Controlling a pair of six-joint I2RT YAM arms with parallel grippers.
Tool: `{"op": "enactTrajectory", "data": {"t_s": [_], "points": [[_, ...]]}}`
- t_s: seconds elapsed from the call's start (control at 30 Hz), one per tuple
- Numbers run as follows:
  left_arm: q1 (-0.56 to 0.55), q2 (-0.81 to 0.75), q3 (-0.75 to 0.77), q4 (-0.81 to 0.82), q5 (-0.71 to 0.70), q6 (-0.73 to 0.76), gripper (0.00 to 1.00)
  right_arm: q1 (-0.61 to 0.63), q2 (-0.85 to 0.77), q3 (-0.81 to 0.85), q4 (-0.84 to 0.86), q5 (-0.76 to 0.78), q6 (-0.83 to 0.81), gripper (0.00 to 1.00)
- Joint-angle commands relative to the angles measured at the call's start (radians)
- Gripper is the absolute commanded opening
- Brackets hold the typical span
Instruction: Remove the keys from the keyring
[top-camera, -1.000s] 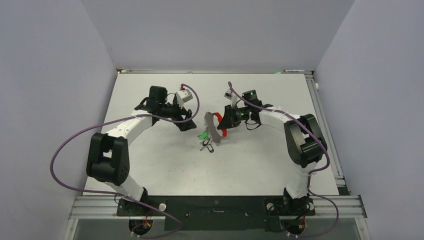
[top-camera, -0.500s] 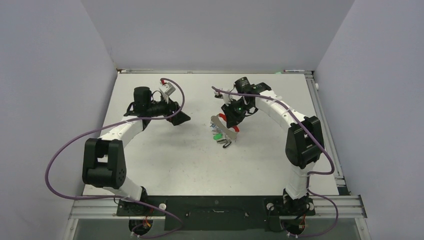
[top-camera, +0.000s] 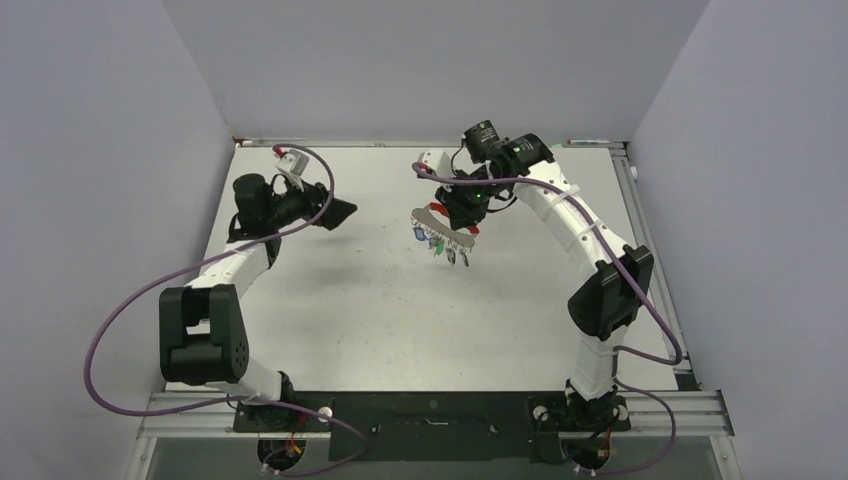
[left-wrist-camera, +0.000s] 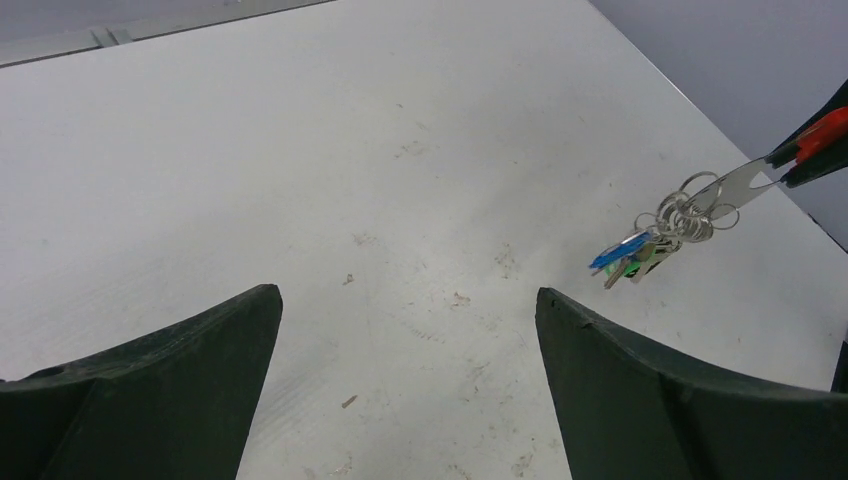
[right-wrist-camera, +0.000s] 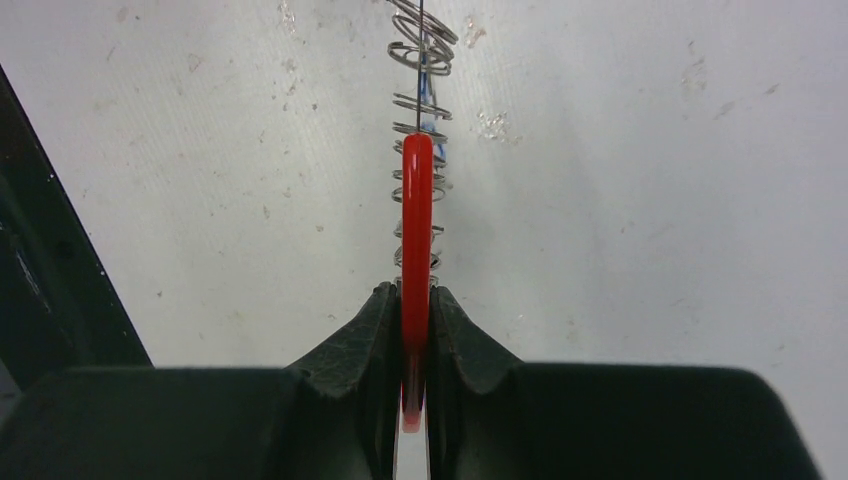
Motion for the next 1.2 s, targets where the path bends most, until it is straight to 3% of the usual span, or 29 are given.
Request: {"op": "enactTrajectory", "data": {"t_s": [0.0, 0.27, 0.5, 0.7, 0.97, 1.1, 1.17], "points": [[0.006, -0.022, -0.028, 0.15, 0.068, -0.062, 0.96, 0.02, -0.001, 0.123, -0.036, 0.004, -0.021, 0.05], [-0.122, -0.039, -0.245, 0.518, 0.132, -0.078, 0.96, 0.057, 0.007, 0.158, -0.003, -0.023, 0.006, 0.05], [-0.255, 0.006, -0.339, 0.711, 0.101, -0.011, 0.98, 0.101, -0.009, 0.145, 0.004, -0.024, 0.004, 0.05], [-0.269, 0.099, -0.355, 0.94, 0.128, -0.092, 0.72, 0.124, -0.032, 0.12, 0.012, -0.024, 0.005, 0.05], [-0.27, 0.14, -0.369, 1.04, 0.097, -0.129, 0.46, 0.133, -0.05, 0.112, 0.02, -0.03, 0.011, 0.05], [-0.27, 0.151, -0.36, 1.047, 0.11, -0.144, 0.2, 0.133, -0.056, 0.112, 0.026, -0.035, 0.018, 0.05], [-0.271, 0.153, -0.361, 1.049, 0.115, -0.146, 0.15, 0.133, -0.061, 0.11, 0.03, -0.036, 0.023, 0.05]]}}
